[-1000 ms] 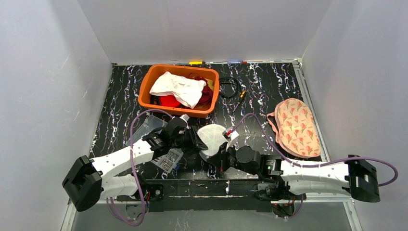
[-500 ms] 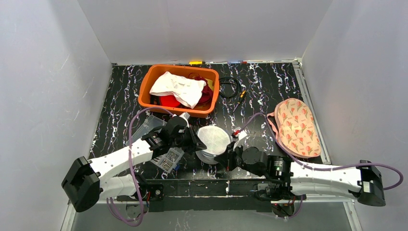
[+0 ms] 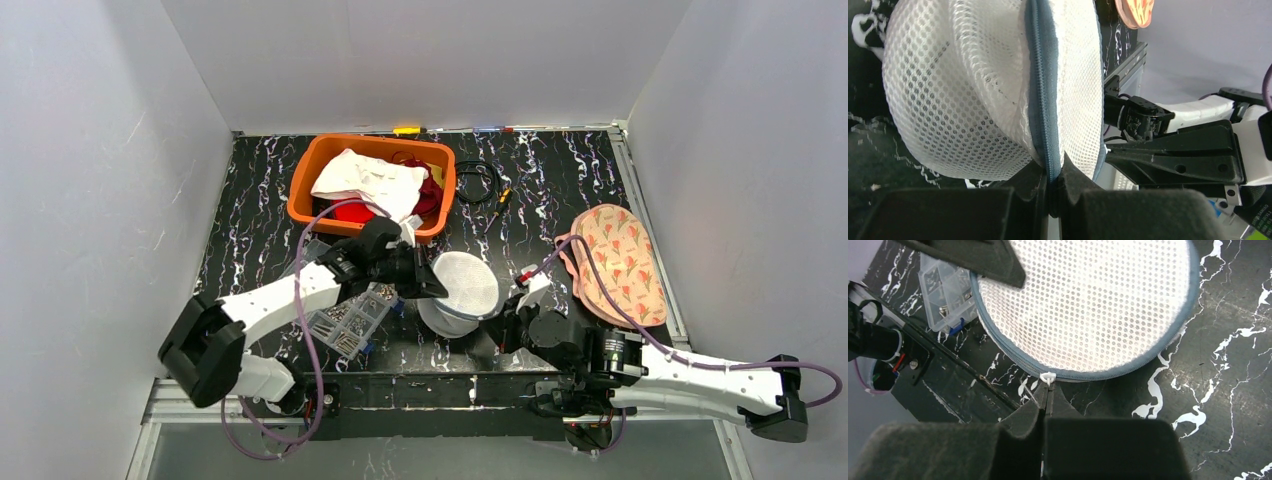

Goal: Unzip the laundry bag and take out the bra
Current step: Unzip the laundry bag at the center of the board.

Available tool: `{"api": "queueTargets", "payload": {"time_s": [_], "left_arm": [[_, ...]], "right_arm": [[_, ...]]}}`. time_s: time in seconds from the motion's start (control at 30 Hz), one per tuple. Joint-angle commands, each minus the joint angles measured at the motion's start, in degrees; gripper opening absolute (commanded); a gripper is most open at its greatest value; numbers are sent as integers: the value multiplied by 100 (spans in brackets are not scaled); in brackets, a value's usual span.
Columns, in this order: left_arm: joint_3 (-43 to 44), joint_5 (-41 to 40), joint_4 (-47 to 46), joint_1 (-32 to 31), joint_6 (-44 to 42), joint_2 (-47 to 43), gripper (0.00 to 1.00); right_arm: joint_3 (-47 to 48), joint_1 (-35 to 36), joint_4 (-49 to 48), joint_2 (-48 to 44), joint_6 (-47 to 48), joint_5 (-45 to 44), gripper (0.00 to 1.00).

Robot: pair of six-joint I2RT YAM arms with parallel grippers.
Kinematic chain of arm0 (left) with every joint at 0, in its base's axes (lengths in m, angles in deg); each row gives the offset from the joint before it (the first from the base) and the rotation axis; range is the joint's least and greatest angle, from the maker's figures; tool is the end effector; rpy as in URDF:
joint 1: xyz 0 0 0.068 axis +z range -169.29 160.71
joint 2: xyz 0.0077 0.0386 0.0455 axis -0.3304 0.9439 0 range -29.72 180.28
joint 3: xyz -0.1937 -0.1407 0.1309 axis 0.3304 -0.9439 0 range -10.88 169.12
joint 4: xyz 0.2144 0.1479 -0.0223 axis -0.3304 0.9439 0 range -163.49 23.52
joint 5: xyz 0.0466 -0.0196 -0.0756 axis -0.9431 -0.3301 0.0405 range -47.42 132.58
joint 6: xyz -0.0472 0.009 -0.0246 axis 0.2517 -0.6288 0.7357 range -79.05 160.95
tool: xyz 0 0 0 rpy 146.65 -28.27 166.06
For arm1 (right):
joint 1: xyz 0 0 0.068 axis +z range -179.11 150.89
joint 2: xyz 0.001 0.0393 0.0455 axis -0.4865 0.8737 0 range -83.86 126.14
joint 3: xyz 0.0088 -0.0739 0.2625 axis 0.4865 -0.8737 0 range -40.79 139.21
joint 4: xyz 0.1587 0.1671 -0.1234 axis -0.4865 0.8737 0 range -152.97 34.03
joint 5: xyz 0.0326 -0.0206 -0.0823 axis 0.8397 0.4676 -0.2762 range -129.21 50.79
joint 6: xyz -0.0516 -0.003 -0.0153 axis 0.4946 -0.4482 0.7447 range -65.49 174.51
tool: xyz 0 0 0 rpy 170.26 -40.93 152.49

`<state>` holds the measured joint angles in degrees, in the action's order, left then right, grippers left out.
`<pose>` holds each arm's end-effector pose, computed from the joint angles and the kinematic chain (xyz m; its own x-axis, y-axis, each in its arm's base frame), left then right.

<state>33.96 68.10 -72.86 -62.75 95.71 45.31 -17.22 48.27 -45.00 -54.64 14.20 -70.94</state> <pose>0.1962 -0.2072 0.2429 -0.9408 -0.1240 -0.3154 0.2094 0.5190 -0.8287 0.0478 0.1274 0.2362 -0.5357 0.1264 -0.8349 -0.4960 0.7531 0.4323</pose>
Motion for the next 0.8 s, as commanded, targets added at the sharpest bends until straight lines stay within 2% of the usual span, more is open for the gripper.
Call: {"api": "queueTargets", "payload": {"time_s": [0.0,0.03,0.1,0.23,0.3,0.37,0.53,0.77], "left_arm": [[532,699,284,145,-906,495,0],[610,656,393,175,-989,588,3],[639,587,472,226,-1015,644,17],[421,462,484,246,-797,397,63],[291,290,713,235,-707,122,73],[141,111,1036,234,-660,-199,80],[-452,-286,1592,233,-251,-1347,87],[-1155,-449,1394,84,726,-2356,93]], "right_arm": [[-25,11,-38,104,47,-46,1],[-80,8,-154,154,28,4,1],[-167,5,-399,254,-1,108,1],[-214,12,-898,520,-6,265,1],[-184,11,-1132,687,9,363,1],[-120,13,-1349,867,29,471,1],[45,5,-1894,1309,90,736,1],[360,13,-2577,2069,259,1067,1]]}}
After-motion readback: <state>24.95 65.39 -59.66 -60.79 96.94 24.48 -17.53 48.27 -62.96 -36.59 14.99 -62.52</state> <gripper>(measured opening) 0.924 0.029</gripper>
